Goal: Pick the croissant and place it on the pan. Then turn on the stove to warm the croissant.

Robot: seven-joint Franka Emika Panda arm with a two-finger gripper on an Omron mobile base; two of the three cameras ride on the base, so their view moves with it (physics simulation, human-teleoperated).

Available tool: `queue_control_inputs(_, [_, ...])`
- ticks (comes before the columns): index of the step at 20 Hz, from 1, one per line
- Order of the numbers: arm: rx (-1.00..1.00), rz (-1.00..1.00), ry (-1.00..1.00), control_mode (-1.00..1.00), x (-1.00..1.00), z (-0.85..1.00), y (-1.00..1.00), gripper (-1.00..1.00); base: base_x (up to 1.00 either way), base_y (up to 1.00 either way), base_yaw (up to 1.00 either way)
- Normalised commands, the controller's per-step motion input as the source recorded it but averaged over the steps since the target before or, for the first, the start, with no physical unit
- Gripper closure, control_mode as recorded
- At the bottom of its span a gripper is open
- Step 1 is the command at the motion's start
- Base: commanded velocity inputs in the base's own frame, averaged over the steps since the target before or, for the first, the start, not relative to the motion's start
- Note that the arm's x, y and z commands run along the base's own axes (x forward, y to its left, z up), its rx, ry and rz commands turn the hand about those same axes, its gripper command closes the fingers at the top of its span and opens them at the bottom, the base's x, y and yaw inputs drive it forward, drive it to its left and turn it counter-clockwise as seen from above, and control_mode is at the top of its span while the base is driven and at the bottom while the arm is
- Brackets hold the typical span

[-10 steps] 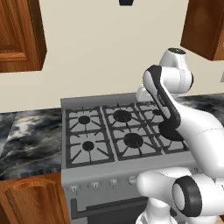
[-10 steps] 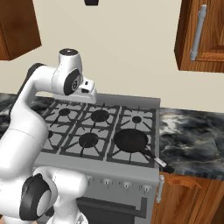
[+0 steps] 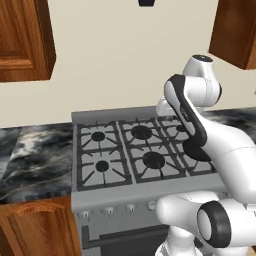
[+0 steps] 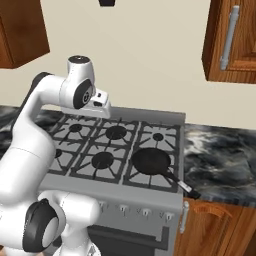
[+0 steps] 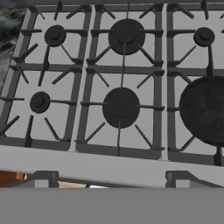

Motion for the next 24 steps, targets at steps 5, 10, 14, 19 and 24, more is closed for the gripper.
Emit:
queue_control_inputs(5, [0.0,0.0,0.0,1.0,0.0,0.0,0.0,-1.0,-0.04,0.0,0.17])
queue_control_inputs(10, [0.0,0.0,0.0,1.0,0.0,0.0,0.0,-1.0,-0.01,0.0,0.21])
queue_control_inputs(14, [0.0,0.0,0.0,1.0,0.0,0.0,0.0,-1.0,-0.04,0.0,0.27])
queue_control_inputs(19, [0.0,0.0,0.0,1.0,0.0,0.0,0.0,-1.0,-0.11,0.0,0.29])
queue_control_inputs(24, [0.0,0.0,0.0,1.0,0.0,0.0,0.0,-1.0,-0.15,0.0,0.28])
